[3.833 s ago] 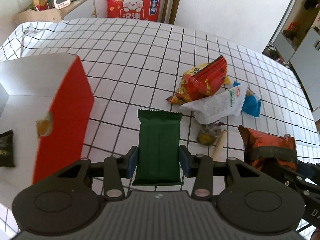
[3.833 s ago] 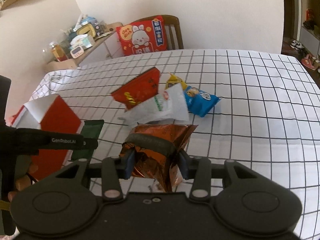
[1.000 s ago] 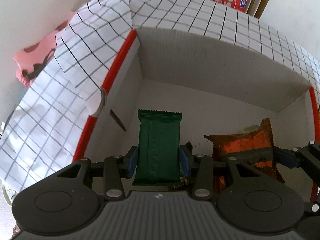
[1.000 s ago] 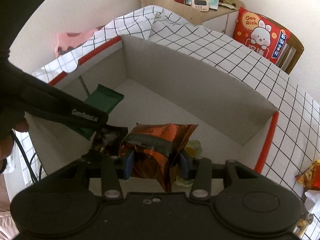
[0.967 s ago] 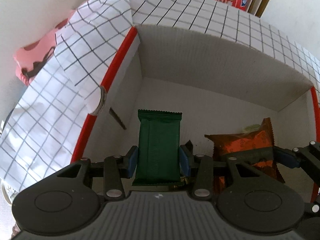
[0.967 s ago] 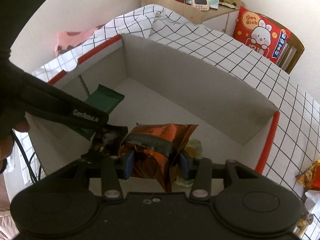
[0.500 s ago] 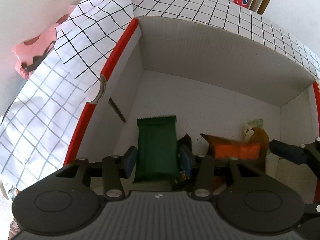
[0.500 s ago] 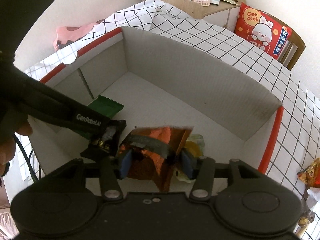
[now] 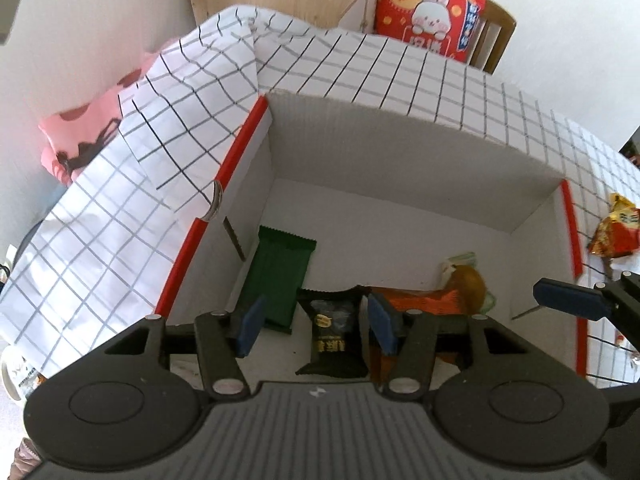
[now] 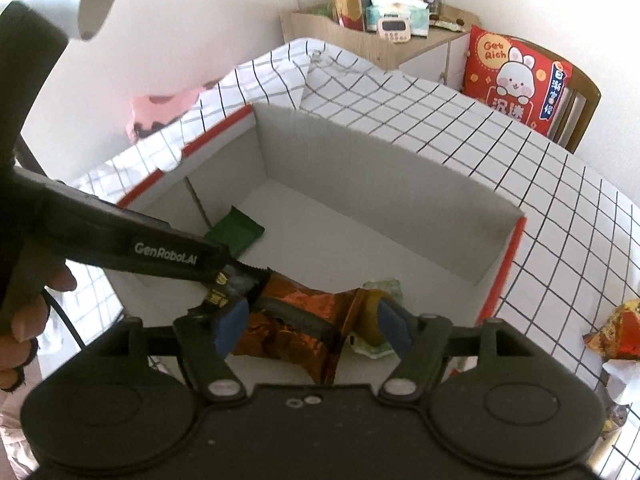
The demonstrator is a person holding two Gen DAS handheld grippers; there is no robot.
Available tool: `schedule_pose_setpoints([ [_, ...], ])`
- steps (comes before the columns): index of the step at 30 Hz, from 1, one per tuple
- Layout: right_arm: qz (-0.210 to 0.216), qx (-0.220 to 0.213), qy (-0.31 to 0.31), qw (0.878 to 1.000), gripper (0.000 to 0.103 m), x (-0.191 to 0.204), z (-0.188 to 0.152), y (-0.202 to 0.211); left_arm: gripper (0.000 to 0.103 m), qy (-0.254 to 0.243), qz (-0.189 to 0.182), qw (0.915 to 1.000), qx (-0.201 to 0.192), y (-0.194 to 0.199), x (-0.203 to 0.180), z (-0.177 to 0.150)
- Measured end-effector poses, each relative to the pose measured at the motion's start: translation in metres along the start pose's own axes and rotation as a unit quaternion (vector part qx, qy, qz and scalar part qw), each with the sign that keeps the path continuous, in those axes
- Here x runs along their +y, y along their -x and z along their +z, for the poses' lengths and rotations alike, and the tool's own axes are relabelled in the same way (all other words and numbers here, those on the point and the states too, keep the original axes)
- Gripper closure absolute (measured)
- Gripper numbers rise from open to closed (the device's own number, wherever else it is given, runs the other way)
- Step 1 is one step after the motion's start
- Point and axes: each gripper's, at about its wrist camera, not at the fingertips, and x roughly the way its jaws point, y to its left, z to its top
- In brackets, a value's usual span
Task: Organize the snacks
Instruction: 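Open the left tool to release the green bar while the right tool releases the copper foil bag, then withdraw both open tools from the box toward the remaining snacks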
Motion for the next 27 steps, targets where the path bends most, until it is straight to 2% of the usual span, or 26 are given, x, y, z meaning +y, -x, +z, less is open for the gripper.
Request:
schedule_pose_setpoints([
  [15, 0.026, -0.057, -0.022, 0.998, 0.024, -0.014, -0.017, 0.071, 0.047, -0.024, -0.031, 0.9965, -0.074, 0.064, -0.034, -0.019],
  [27, 0.010, -0.113, -0.051, 0.992, 0.019, -0.052, -0.054, 0.138, 0.045, -0.055, -0.072, 0.9899, -0.109, 0.103, -0.088, -0.045],
])
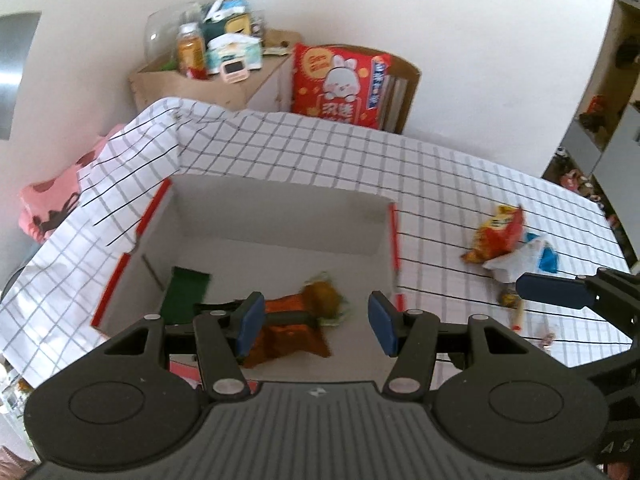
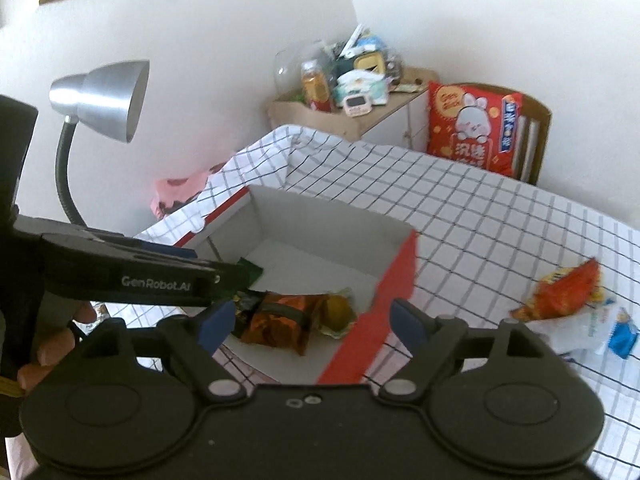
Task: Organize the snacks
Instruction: 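Withdraw both open tools from the box toward the remaining snacks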
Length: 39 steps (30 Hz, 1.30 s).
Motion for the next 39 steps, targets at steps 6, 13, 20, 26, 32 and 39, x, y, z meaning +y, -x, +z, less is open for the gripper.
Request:
schedule_pose_setpoints([
  [6, -0.027, -0.017, -0.015, 0.999, 0.014, -0.031, -0.018, 0.029, 0.041, -0.010, -0.017, 0.9998, -0.008, 0.003, -0.035, -0.006],
  [13, -0.069, -0.027, -0.053, 0.996, 0.011, -0.077, -0.045, 0.058, 0.041, -0.030, -0.042, 0.9986, -0.004, -0.007, -0.081, -0.014],
  [20, -0.107, -0.031, -0.083, 0.990, 0.007, -0.120, -0.071, 0.079, 0.038, -0.050, -0.061, 0.9969, 0.002, -0.021, -0.129, -0.023],
  [26, -0.135, -0.026, -0.095, 0.986, 0.002, -0.152, -0.090, 0.088, 0.033, -0.058, -0.071, 0.9957, 0.008, -0.036, -0.160, -0.026],
  [32, -0.145, -0.018, -0.104, 0.984, 0.000, -0.174, -0.106, 0.084, 0.028, -0.058, -0.073, 0.9955, 0.015, -0.061, -0.184, -0.026],
  [39, -0.157, 0.010, -0.117, 0.981, 0.001, -0.195, -0.124, 0.066, 0.028, -0.063, -0.060, 0.9955, 0.039, -0.093, -0.207, -0.026],
])
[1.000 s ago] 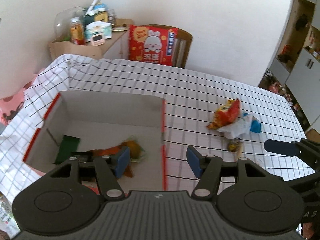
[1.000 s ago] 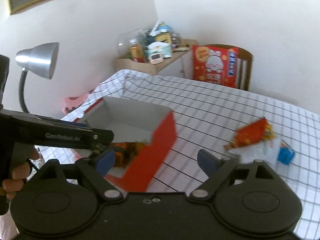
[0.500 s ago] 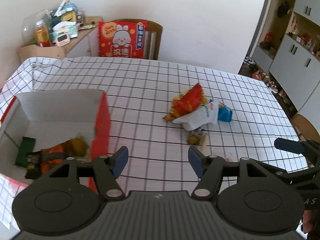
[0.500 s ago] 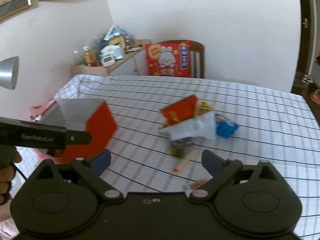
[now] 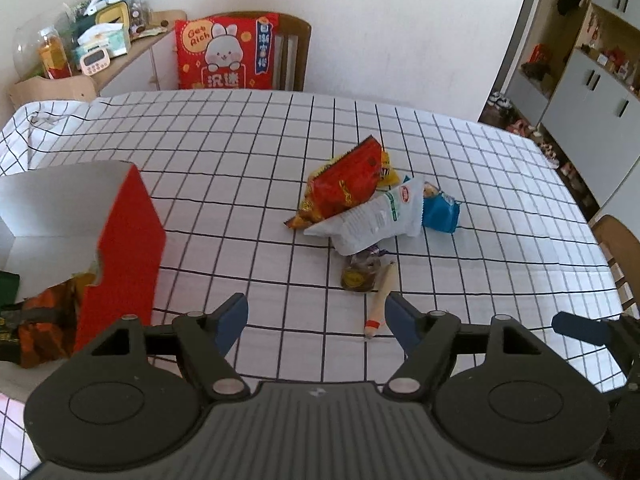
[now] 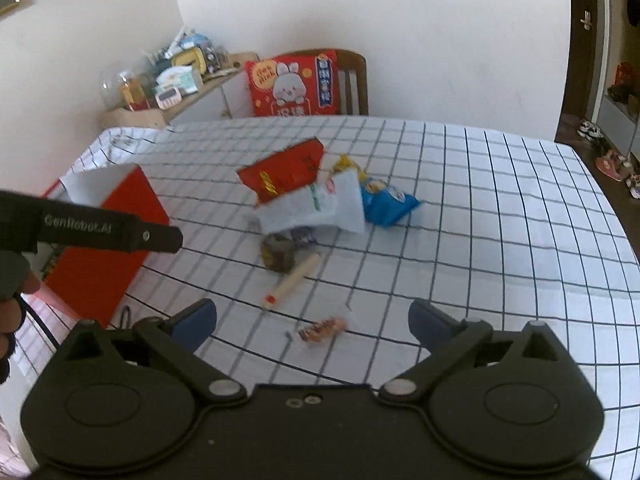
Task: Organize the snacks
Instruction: 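Withdraw both open tools from the box toward the remaining snacks, then grasp the brown round snack with the left tool while the right tool grasps the clear-wrapped snack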
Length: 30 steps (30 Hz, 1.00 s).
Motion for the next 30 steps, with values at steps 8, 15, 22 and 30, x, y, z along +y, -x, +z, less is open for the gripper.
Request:
schedule_pose_setpoints([
  [8, -0.003, 0.029, -0.023, 0.999, 0.003, -0.012, -0.003, -0.026, 0.028, -0.015, -0.002, 0.9989, 0.044, -0.043, -0.014, 0.010],
  [15, 0.000, 0.055, -0.019, 0.998, 0.008, -0.011, 0.003, -0.048, 0.028, -0.032, 0.005, 0.9975, 0.063, -0.074, -0.024, 0.018],
  [22, 0.014, 0.095, -0.026, 0.995, 0.021, -0.009, 0.007, -0.068, 0.028, -0.035, 0.004, 0.9965, 0.076, -0.098, -0.031, 0.026],
  [30, 0.014, 0.117, -0.048, 0.992, 0.030, -0.007, 0.005, -0.080, 0.028, -0.032, 0.005, 0.9956, 0.088, -0.121, -0.036, 0.034],
])
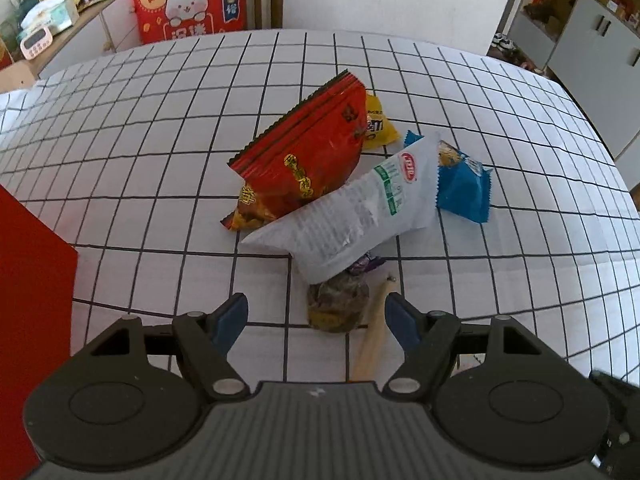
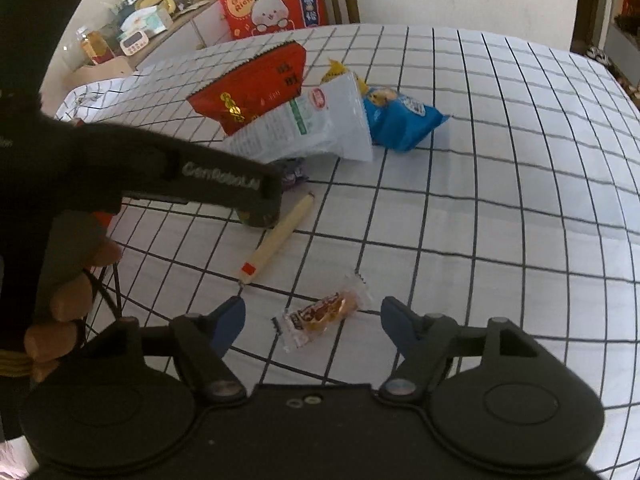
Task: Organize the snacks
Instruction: 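Grasp the brown round snack with the left tool while the right tool grasps the clear-wrapped snack, then carry the brown snack with the left tool while the right tool carries the wrapped snack over the box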
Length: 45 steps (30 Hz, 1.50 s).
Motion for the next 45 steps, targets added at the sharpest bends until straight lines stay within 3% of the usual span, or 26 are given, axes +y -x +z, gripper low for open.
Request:
schedule_pose_setpoints([
  [7, -0.006, 0.007, -0.004, 1.000, 0.039, 0.005, -0.003, -0.008, 0.030, -0.006, -0.011, 0.9999, 0.005, -0.013, -0.003, 0.003],
  [10, -0.011, 0.007, -0.007, 1.000, 0.044, 0.005, -0.003, -0.010, 0.039, -0.002, -0.015, 0.9998, 0.012, -0.019, -0.002, 0.005],
  [12, -0.011, 0.006, -0.003, 1.000, 0.048, 0.007, -0.004, -0.010, 0.040, 0.002, -0.014, 0.9998, 0.012, -0.021, -0.001, 0.005],
  [20, -0.024, 0.000, 0.002, 1.000, 0.078, 0.007, -0.007, -0.008, 0.068, 0.011, -0.019, 0.9997, 0.014, -0.020, 0.005, 0.004],
  [22, -0.025, -0.001, -0.003, 1.000, 0.085, 0.005, -0.007, -0.007, 0.070, 0.009, -0.016, 0.9997, 0.013, -0.017, 0.005, 0.002],
  [30, -0.016, -0.012, -0.017, 1.000, 0.086, 0.004, -0.012, 0.004, 0.070, 0.031, -0.016, 0.9993, 0.013, 0.001, 0.016, -0.004],
  [45, 0.027, -0.045, -0.003, 0.999, 0.085, 0.027, -0.014, 0.058, 0.070, 0.080, -0.024, 0.9965, -0.003, 0.077, 0.050, -0.033],
])
